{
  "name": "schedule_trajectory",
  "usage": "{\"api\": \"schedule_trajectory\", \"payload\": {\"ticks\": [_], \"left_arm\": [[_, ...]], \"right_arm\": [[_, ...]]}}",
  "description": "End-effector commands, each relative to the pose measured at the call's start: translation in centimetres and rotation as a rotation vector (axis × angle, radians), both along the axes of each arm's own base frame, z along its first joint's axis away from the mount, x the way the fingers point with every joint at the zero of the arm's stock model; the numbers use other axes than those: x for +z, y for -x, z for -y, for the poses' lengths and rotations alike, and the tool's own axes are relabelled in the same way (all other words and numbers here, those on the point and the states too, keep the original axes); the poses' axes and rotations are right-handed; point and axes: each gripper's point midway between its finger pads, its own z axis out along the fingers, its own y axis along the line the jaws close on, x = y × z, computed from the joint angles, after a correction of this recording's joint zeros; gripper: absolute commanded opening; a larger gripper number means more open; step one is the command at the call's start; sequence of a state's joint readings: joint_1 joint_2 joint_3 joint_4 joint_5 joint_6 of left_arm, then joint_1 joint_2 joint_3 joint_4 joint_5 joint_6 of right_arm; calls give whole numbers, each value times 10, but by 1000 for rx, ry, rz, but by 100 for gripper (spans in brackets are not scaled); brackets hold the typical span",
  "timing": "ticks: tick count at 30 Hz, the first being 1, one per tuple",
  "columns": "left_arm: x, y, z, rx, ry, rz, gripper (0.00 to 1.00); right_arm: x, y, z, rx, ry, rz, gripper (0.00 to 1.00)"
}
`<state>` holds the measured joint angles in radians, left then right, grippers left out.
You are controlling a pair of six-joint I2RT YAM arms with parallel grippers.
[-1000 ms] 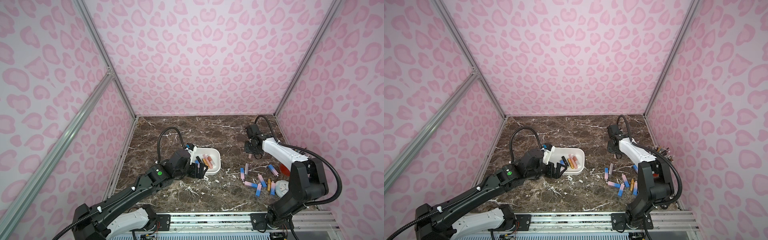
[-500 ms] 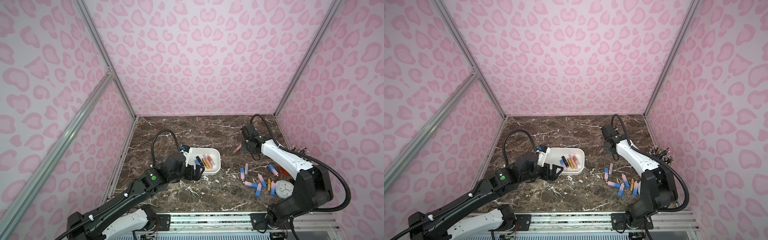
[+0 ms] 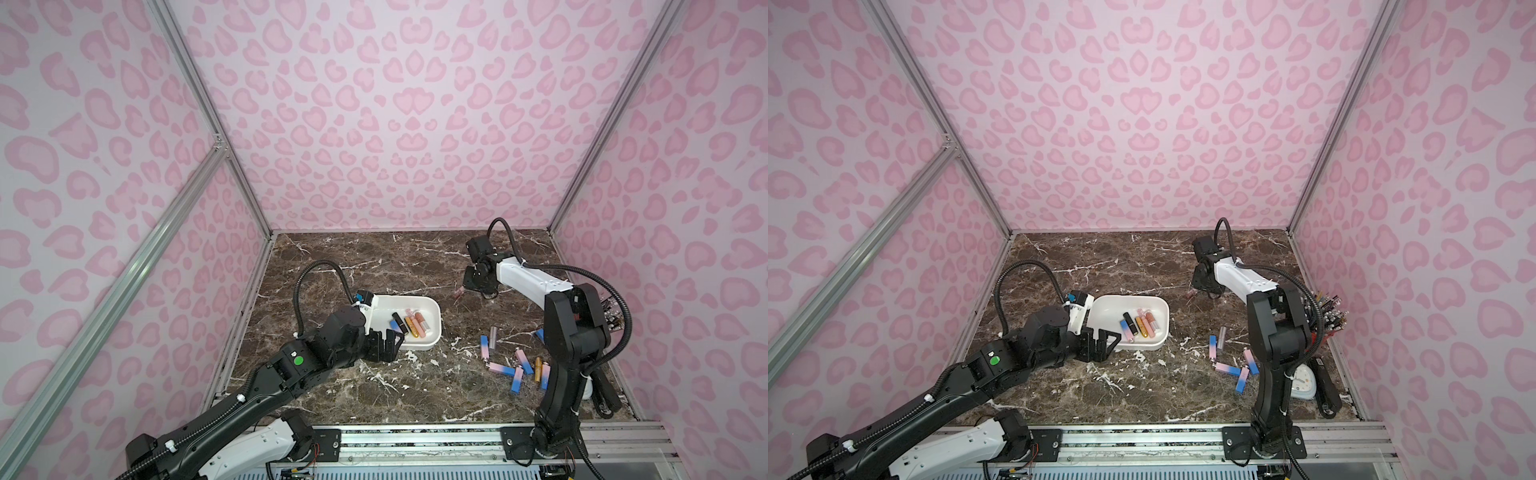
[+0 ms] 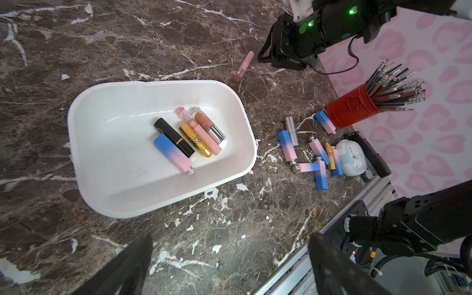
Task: Put the lipstick into the storage box
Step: Pick up the lipstick at the center of the board.
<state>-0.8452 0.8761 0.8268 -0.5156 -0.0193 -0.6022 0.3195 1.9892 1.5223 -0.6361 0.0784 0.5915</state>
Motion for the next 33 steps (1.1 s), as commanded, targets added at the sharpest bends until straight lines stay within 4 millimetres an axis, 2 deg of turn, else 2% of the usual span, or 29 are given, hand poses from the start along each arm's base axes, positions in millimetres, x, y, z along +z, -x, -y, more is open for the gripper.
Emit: {"api": "schedule_trajectory", "payload": {"ticks": [1,4,6,10,11,16,22,33], "left_arm": [[1,1,-12,30,-24,15,98],[2,3,-20,44,-27,31,98],[4,5,-24,52,-25,40,98],[7,9,-34,69,-26,58,98],[7,10,-37,77,-26,65,98],[6,12,-46,97,-30,84,98],[8,14,-48,99,-25,83,98],[10,12,-45,102,-18,76,98]], "right_arm": [[-4,-15,-4,-70,32,7,47],[-10,-32,-24,-71,-30,16,48],[-13,-40,-31,-74,-7,8,49],[-20,-46,-28,-105,67,-26,50],[-32,-47,-29,-105,69,-44,50],[-53,-51,-28,-108,108,-111,50],[-57,-47,-25,-99,104,-119,50],[-69,-32,-9,-90,77,-153,28]]}}
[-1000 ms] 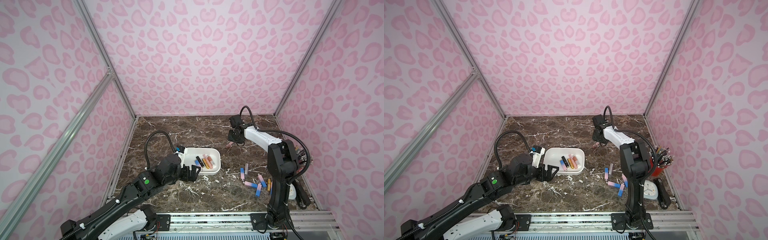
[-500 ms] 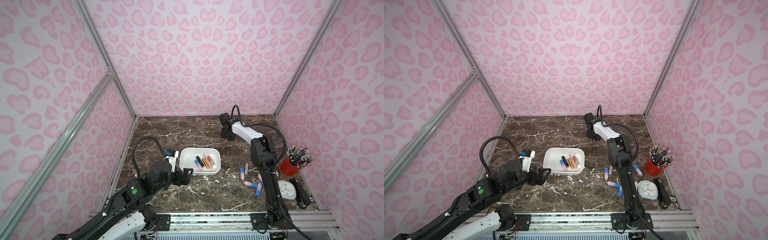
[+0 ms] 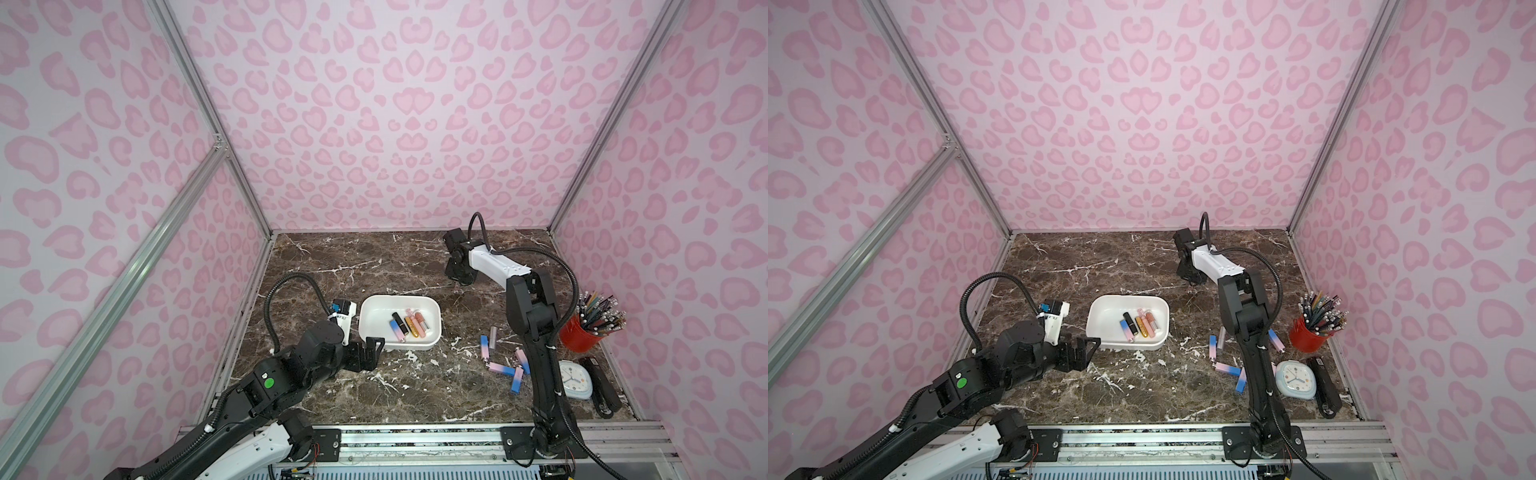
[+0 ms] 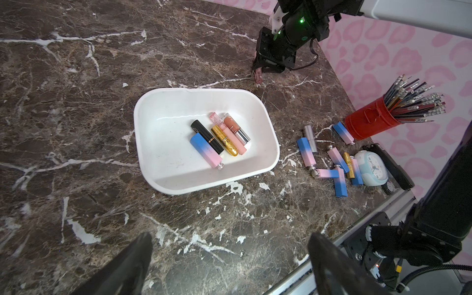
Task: Put the lipstick into the storage box
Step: Pick up the lipstick at the center of the board.
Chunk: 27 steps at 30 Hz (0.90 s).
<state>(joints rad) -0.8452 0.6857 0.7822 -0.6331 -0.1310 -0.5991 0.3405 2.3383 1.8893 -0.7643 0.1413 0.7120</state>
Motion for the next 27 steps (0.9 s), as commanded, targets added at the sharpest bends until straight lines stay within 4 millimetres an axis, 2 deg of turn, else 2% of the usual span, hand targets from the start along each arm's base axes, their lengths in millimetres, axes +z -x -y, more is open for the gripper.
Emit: {"api": "schedule_trajectory", "payload": {"ticks": [1,4,12,18,21,27], "left_arm": [[4,-2,-1,14,8,6,98],[5,-1,-1,12,12,1,97],[6,0,-3,23,8,-5,98],[6,-2,-2,24,-4,-14,98],[5,-3,1,18,-6,-23,98],[5,-5,1,25,-28,-33,98]], "right_arm": [[-15,18,7,26,19,-78,25],[-17,20,7,38,13,-82,21],[-14,31,10,74,23,-86,20],[12,44,4,126,25,-47,20],[34,53,-5,170,20,-12,20],[78,84,-41,291,15,60,20]]}}
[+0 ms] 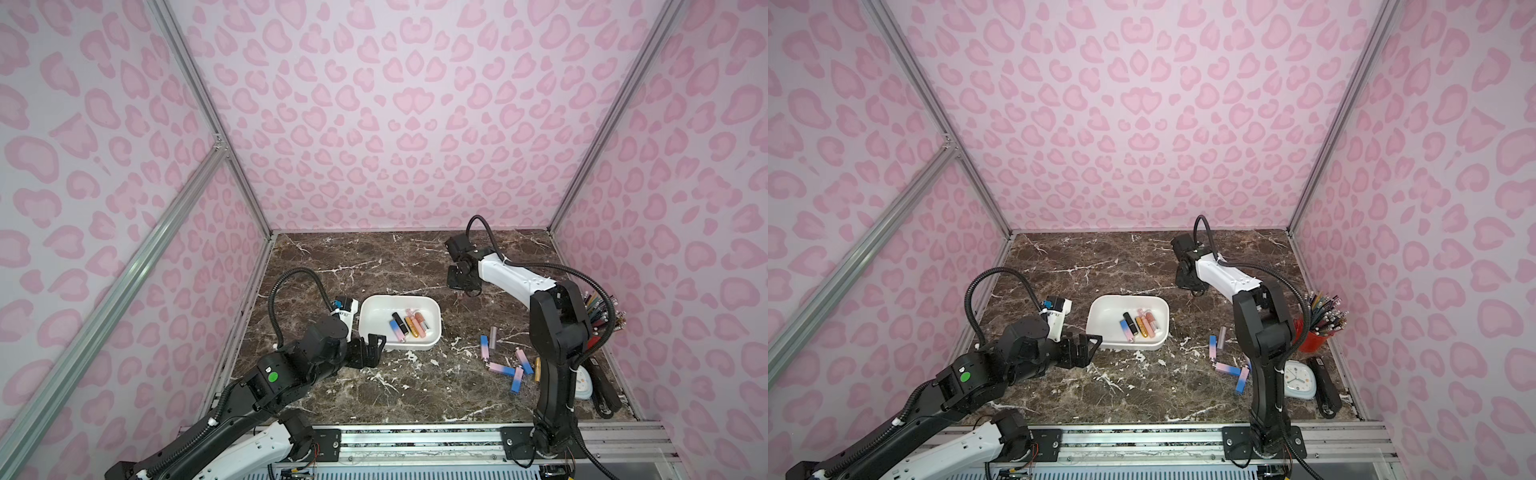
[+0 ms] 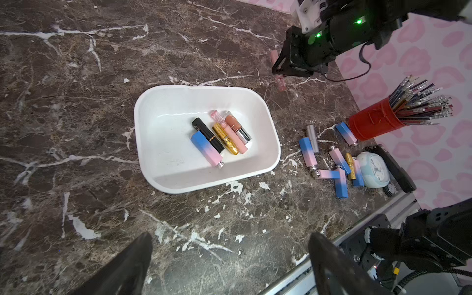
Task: Put the lipstick into the storage box
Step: Pick up the lipstick at the center of the board, then place the lipstick in the storage box.
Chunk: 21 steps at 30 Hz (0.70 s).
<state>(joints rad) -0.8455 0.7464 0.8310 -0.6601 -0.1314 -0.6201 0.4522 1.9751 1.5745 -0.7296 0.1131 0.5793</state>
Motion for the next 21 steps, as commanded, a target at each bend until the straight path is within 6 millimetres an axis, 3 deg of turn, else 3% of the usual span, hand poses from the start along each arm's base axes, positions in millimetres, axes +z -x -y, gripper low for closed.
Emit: {"api": "schedule_trajectory", "payload": {"ticks": [1,6,11,16,21], "left_arm": [[4,-1,-4,16,-16,5,98],[6,0,-8,29,-14,11,98],[1,3,-12,40,-8,-4,98],[-8,5,-12,41,-8,-30,98],[-10,8,-13,46,2,-41,98]], "right_arm": [[15,18,-16,68,16,22,20],[40,49,-61,174,-6,69,21],[43,82,-112,315,-36,78,21],[21,103,-141,388,-33,50,21],[-25,117,-142,413,-16,-22,21]]}}
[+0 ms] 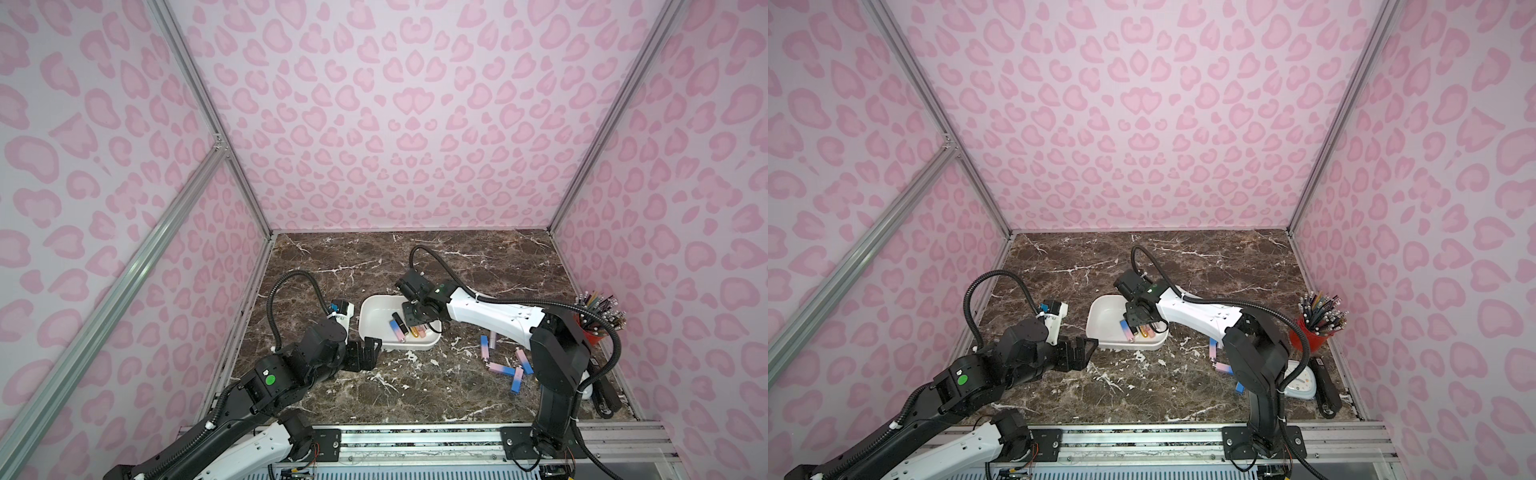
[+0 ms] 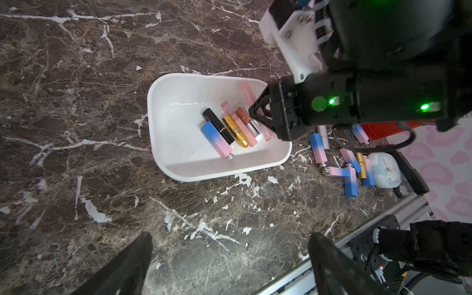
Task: Put the lipstick into the storage box
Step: Place the lipstick in the storage box.
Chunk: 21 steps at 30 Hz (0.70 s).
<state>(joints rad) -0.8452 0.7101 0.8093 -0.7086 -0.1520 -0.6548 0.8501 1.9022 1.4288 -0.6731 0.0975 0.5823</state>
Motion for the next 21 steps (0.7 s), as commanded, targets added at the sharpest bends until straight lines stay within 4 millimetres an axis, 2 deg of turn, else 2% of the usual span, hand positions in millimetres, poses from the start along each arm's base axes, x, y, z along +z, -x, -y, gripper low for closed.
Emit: {"api": "schedule_trajectory", "payload": {"ticks": [1,5,8,11,14,18,21], "left_arm": [[0,2,-1,11,17,-9,98],[-1,2,-2,19,20,-15,98],[-4,2,3,6,24,-32,98],[-3,2,8,-10,24,-41,98],[0,-1,10,-13,25,-32,98],[2,-3,16,-30,32,-28,98],[-2,-5,26,-53,38,-39,98]], "right_arm": [[-18,1,-7,24,-7,-12,21],[-33,4,-11,50,13,-31,21],[-31,5,-13,57,9,-27,25],[-10,1,-13,57,-19,18,35],[20,-4,-2,47,-21,80,40],[54,-9,37,-23,-6,149,42],[59,-12,85,-116,8,163,43]]}}
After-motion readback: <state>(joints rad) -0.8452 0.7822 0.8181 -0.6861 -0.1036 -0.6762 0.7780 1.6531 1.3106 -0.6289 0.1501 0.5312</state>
